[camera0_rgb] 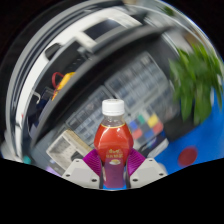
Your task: Pour water
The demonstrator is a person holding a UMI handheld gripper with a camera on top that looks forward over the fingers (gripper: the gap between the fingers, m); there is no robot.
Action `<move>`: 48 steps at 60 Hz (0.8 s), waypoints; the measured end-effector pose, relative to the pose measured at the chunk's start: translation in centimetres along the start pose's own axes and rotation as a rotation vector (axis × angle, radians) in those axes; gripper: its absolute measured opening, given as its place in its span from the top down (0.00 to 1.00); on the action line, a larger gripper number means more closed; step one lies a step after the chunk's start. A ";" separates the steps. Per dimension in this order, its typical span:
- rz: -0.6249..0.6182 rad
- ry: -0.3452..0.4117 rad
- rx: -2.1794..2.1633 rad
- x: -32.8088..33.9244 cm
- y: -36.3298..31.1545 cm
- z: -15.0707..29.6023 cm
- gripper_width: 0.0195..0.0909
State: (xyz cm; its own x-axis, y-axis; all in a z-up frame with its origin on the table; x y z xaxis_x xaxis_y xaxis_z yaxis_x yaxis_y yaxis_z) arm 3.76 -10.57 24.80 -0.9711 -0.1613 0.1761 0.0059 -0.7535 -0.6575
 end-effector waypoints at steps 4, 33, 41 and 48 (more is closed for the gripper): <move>-0.039 0.067 0.251 0.5 1.3 2.8 0.85; -0.250 -0.029 0.743 -1.4 17.5 3.1 0.82; -0.240 -0.057 0.711 -2.8 19.8 0.8 0.82; -0.224 -0.029 0.665 -2.3 20.0 0.7 0.79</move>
Point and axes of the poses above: the point between the fingertips, and its own axes, seen from behind it with the camera up: y to the right, z up, x backward, against the way the camera looks, the point moved 6 cm from there along x, backward, against the way the camera looks, and after that the axes turned 1 degree about z, right-handed, at the moved point
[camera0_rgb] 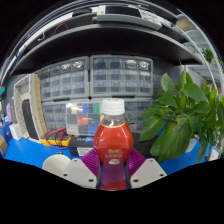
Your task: Pour water
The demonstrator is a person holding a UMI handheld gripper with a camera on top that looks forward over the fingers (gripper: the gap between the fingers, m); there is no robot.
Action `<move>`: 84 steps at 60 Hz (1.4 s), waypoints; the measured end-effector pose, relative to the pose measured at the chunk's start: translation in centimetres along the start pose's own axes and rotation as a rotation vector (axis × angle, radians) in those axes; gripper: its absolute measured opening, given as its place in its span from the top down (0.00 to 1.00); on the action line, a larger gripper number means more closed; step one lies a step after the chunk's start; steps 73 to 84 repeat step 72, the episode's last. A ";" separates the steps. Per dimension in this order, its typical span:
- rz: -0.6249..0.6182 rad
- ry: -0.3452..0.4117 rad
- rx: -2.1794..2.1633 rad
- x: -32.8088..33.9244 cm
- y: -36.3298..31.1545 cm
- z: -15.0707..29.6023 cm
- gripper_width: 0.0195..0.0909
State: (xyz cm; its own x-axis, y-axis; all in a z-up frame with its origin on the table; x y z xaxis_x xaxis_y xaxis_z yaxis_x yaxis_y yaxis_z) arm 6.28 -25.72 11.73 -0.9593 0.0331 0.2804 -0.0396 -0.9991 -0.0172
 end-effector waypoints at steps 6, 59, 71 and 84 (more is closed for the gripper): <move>-0.004 -0.010 -0.007 -0.2 0.1 0.1 0.69; 0.055 -0.173 -0.012 18.9 -10.5 4.1 0.23; 0.058 -0.171 0.028 20.2 -11.6 4.6 0.22; 0.055 -0.172 0.031 20.2 -11.6 4.5 0.22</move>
Point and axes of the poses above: the point between the fingertips, and its own axes, seen from behind it with the camera up: y to the right, z up, x backward, against the way the camera looks, the point moved 6 cm from there along x, backward, against the way the camera looks, and after that the axes turned 1 degree about z, right-handed, at the moved point
